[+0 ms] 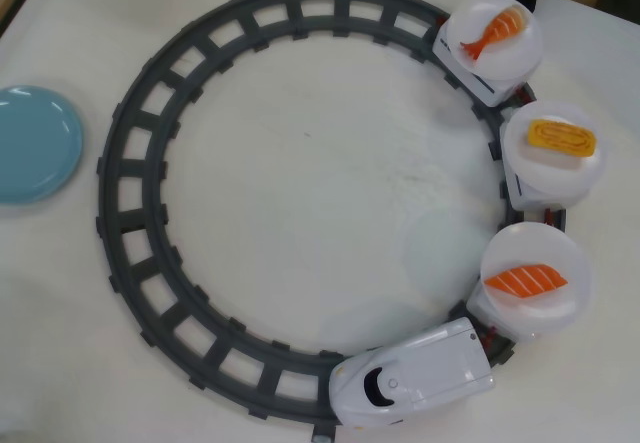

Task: Pick up the sushi from the Shinkansen and put it on the blue dish

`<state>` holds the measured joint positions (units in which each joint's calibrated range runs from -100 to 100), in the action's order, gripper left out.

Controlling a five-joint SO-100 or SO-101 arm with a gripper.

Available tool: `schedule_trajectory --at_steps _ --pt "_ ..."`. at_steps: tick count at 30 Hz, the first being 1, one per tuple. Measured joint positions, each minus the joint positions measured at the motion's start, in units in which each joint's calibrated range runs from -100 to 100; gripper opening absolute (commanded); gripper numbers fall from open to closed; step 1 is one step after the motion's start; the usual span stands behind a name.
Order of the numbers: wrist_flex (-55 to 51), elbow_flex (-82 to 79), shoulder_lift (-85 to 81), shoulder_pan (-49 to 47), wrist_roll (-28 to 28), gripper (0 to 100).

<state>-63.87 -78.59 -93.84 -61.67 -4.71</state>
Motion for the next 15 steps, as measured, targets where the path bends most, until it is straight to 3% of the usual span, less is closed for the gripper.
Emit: schedule_trajectory --at_steps 15 --pt "-5.7 30.2 41.3 17.1 -0.4 3"
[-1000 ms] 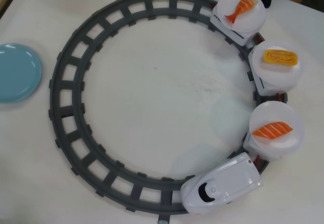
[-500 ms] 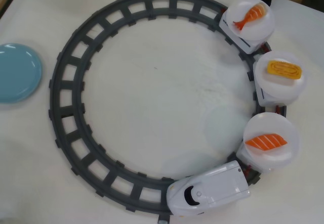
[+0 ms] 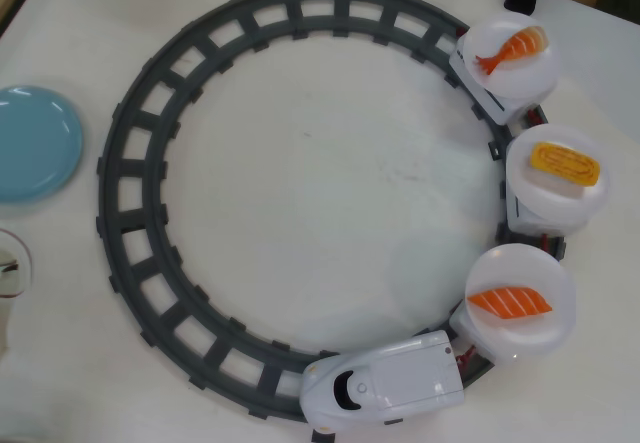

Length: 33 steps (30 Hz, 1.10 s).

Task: Pick up the sushi from the Shinkansen and put it on the blue dish

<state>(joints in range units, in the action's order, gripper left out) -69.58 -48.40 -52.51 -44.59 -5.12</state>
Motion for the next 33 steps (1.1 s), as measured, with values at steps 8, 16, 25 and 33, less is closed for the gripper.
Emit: schedule_trajectory --at_steps 8,16,25,33 --pt "-6.7 8.3 12.7 19.6 -1.5 3" --pt "-11.3 15.6 20.8 36.6 -5.5 4" --pt "-11.4 26.2 25.8 46.2 -7.6 14" --pt "-11.4 36.4 36.6 51.4 -8.0 15"
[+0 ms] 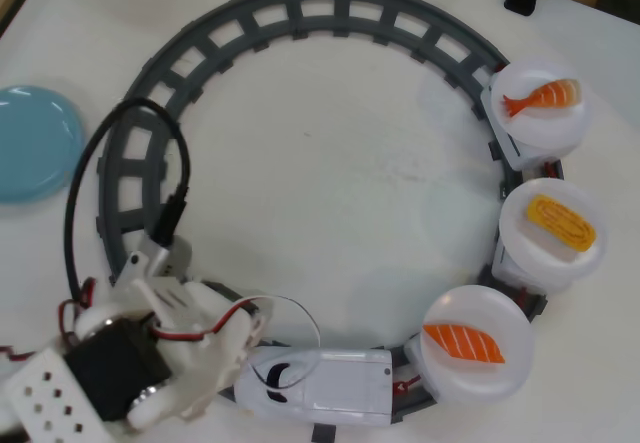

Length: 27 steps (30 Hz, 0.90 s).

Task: Pick up the sushi from the Shinkansen and put it on the blue dish

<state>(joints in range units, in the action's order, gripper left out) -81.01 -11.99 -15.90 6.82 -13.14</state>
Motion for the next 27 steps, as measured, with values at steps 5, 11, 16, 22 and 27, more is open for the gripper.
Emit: schedule_trajectory --at_steps 5,11,16,22,27 --pt "0.1 2.5 5.5 2.4 -2.1 16" --pt "2.9 2.7 7.1 5.3 -6.5 26" --pt "5.6 2.7 7.1 7.7 -9.1 26" --pt "7.3 2.8 7.3 10.0 -11.2 26" --pt "9.1 2.8 7.3 12.0 -11.4 26"
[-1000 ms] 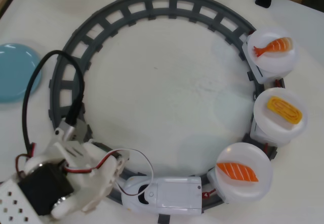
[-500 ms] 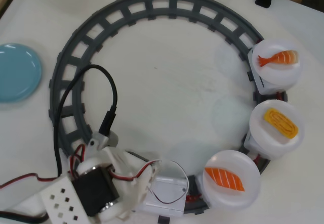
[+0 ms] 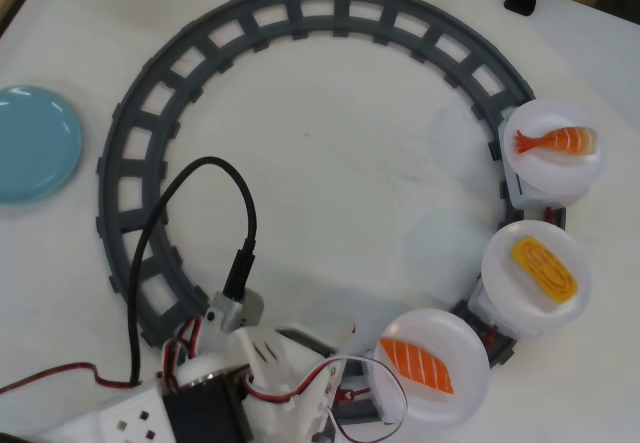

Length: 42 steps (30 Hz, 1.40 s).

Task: Pick up the sushi from the Shinkansen and put it on the blue dish

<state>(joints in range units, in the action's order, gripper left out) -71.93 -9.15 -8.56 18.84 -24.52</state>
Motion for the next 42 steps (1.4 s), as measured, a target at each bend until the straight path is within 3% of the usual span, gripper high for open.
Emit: schedule_trajectory --at_steps 8,24,29,42 --pt "3.9 0.0 1.6 2.4 1.2 26" --pt "4.0 2.7 8.9 2.4 10.3 26" --pt "4.2 2.7 8.9 2.4 12.5 21" --pt "4.2 -2.4 8.9 -0.7 13.1 21"
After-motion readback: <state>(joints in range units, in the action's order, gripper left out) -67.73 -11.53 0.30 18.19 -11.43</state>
